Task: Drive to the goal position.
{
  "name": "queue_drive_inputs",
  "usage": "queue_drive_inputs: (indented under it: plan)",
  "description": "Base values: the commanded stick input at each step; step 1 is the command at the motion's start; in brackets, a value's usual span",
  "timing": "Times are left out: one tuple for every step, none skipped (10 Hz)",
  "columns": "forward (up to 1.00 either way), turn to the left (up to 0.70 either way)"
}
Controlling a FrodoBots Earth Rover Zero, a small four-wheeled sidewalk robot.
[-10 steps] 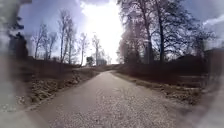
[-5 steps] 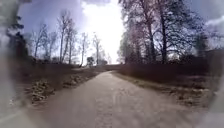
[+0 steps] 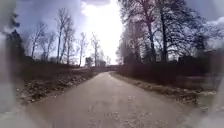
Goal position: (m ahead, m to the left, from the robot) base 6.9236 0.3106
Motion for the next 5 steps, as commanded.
queue_drive_inputs:
  plan:
    - [1.00,0.15]
    - [1.00,0.27]
    - [1.00,0.21]
    - [1.00,0.00]
    - [1.00,0.00]
